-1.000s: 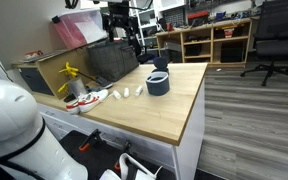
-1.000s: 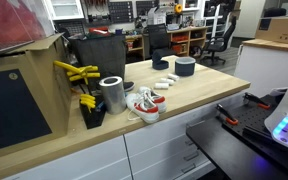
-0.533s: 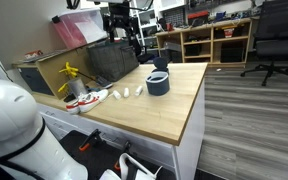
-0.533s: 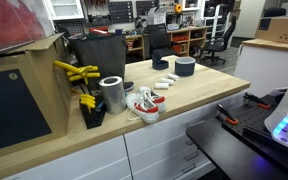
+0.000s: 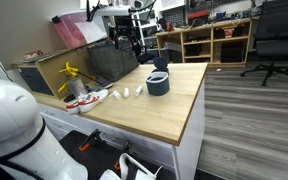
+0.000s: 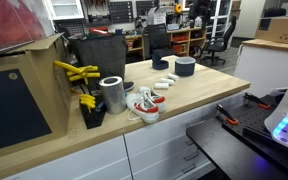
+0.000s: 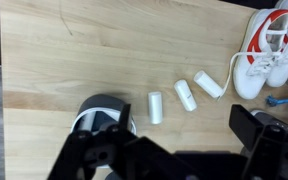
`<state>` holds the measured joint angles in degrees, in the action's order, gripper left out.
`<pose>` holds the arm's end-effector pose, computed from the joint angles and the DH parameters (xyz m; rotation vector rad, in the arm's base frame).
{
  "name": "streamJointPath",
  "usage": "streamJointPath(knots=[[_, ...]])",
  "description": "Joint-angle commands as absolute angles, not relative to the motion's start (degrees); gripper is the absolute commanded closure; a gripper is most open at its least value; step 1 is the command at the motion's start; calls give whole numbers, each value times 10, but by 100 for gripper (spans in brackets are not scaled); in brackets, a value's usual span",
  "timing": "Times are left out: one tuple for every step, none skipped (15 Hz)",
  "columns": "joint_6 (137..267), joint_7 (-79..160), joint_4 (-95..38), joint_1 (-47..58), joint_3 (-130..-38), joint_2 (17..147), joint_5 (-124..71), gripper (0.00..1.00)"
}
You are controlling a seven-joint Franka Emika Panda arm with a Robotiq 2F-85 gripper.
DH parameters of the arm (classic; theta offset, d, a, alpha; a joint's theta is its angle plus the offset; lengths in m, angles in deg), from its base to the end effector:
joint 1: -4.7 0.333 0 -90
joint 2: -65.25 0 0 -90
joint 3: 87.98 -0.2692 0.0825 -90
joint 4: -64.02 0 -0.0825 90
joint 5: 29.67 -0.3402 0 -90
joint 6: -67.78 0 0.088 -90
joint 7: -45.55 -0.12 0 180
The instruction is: Put the white items in the bowl
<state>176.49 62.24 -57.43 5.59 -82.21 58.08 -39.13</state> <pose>0.4682 -0.0266 0.4187 -2.9505 -0.2169 0.0968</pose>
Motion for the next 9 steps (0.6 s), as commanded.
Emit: streamJointPath(knots=[[1775, 591, -517, 59, -855, 666, -368, 0], [1778, 582, -510, 61, -863, 683, -357, 0], [1780, 570, -504, 64, -872, 697, -338, 0], [1784, 561, -500, 66, -879, 711, -324, 0], [1788, 552, -499, 69, -885, 722, -309, 0], [1784, 545, -498, 73, -892, 731, -291, 0], [1783, 545, -500, 76, -897, 740, -281, 0], [1761, 561, -494, 78, -905, 743, -287, 0], [1745, 580, -489, 78, -911, 746, -300, 0]])
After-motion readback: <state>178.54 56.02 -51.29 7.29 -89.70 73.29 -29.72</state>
